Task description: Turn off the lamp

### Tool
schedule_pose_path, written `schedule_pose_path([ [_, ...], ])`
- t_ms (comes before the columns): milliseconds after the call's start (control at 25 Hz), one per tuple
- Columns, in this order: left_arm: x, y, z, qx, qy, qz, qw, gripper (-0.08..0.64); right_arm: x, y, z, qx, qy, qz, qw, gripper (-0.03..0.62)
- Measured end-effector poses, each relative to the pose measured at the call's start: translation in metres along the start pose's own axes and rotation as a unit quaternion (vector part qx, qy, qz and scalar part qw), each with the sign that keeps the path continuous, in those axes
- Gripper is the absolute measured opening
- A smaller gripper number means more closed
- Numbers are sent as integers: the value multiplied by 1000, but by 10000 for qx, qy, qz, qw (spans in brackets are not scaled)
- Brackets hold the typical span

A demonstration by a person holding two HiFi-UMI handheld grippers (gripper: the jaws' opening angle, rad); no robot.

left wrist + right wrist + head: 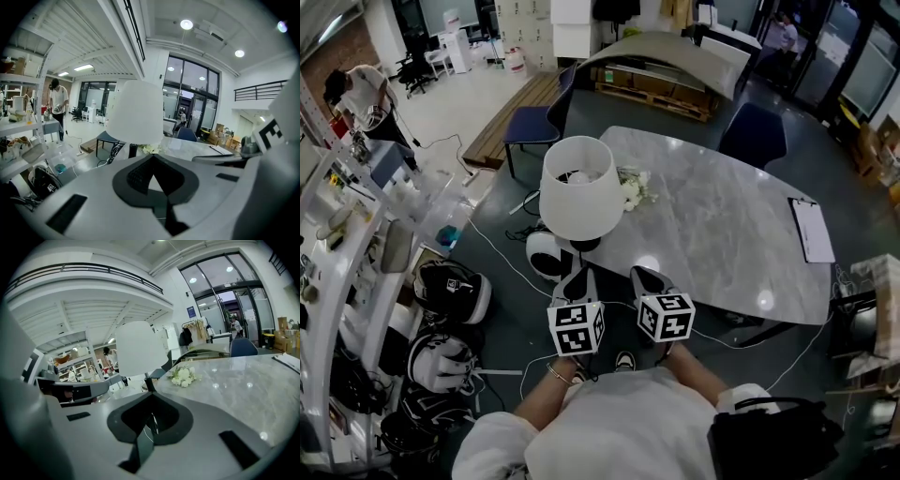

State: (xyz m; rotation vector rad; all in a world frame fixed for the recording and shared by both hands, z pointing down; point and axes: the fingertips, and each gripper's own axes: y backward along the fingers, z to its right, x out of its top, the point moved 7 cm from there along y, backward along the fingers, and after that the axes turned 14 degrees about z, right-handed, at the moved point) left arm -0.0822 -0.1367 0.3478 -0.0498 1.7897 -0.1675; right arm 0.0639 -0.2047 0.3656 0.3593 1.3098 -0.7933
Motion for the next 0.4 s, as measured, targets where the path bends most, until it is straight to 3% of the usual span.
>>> schedule_pose_path([
  [400,-1,3,-4,71,1,-18,10000,8,-2,1,-3,1,30,-43,10000,-2],
])
